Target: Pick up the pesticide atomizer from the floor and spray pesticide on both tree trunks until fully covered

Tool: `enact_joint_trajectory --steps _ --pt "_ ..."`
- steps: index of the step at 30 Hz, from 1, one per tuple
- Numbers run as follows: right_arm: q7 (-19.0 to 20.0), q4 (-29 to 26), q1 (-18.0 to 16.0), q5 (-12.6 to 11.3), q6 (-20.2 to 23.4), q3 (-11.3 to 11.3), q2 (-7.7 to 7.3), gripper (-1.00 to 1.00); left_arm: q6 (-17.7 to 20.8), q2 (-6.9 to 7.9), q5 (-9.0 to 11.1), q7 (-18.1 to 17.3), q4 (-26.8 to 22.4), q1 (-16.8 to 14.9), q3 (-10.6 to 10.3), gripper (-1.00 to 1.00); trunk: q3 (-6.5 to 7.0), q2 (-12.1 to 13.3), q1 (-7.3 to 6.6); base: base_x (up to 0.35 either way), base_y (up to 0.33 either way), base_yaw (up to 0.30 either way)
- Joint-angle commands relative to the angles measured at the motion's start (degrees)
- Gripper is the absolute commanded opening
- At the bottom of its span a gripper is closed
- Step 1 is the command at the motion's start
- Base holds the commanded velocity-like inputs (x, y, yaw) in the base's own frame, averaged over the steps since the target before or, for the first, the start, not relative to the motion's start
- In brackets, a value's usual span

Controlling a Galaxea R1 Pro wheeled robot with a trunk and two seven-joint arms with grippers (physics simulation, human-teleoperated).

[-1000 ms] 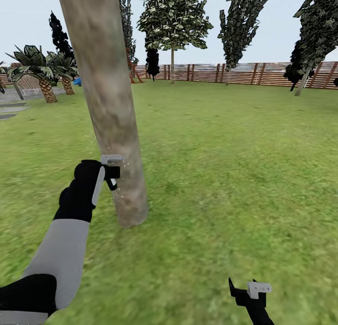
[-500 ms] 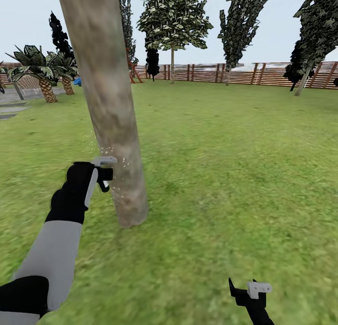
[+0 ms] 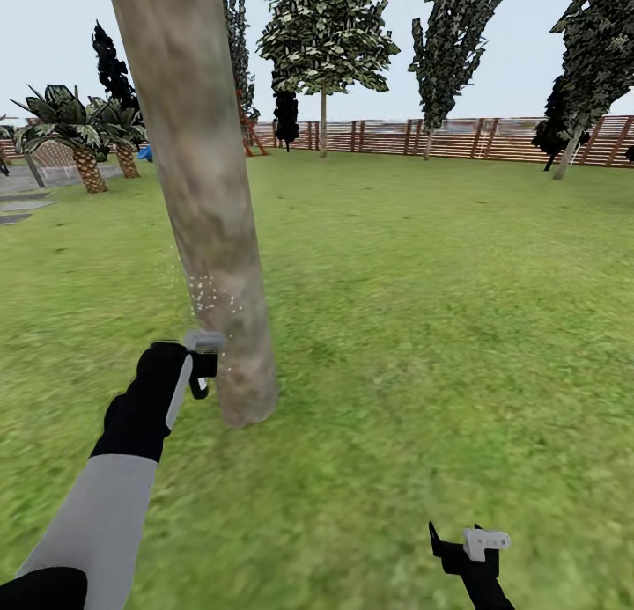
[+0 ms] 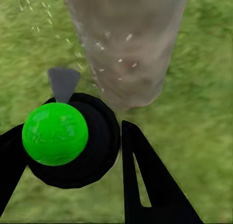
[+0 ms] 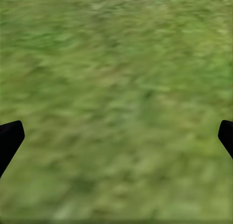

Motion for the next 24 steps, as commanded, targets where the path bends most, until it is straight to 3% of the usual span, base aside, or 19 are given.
enact_joint_trajectory --steps 1,5,7,11,13,16,19,24 --pt "0.0 0.0 0.0 0.0 0.0 0.0 0.01 1.0 -0.18 -0.09 -0.14 0.23 0.03 1.14 0.01 -1.0 0.0 0.0 0.0 0.0 0.0 0.0" --pt "0.0 0.0 0.0 0.0 0.0 0.04 0.05 1.0 -2.13 -0.28 -0.45 0.66 0.77 4.34 0.22 -1.0 0.0 0.0 0.0 0.0 0.0 0.0" --pt "0.0 0.0 0.0 0.0 0.0 0.05 0.06 1.0 -5.66 -0.29 -0.49 1.35 1.75 5.73 0.46 -1.0 0.0 0.0 0.0 0.0 0.0 0.0" --pt "0.0 0.0 0.0 0.0 0.0 0.04 0.08 1.0 -10.71 -0.36 -0.13 7.46 5.74 6.52 0.73 -1.0 0.0 0.0 0.0 0.0 0.0 0.0" --pt "0.0 0.0 0.0 -0.02 0.0 0.01 0.01 1.0 -15.99 -0.15 -0.04 12.2 7.76 8.15 1.41 -1.0 0.0 0.0 0.0 0.0 0.0 0.0" --pt "-0.03 0.0 0.0 0.0 0.0 0.0 0.0 1.0 -20.06 -0.37 0.21 13.58 8.17 9.95 4.01 -1.0 0.0 0.0 0.0 0.017 -0.035 0.0" --pt "-0.08 0.0 0.0 0.0 0.0 0.0 0.0 1.0 -21.04 -0.81 0.41 13.73 9.2 12.23 4.62 -1.0 0.0 0.0 0.0 0.109 -0.217 0.0" --pt "0.0 0.0 0.0 0.0 0.0 0.02 0.06 1.0 -21.53 -1.91 0.61 13.12 10.39 12.72 4.76 -1.0 0.0 0.0 0.0 0.15 -0.248 0.0"
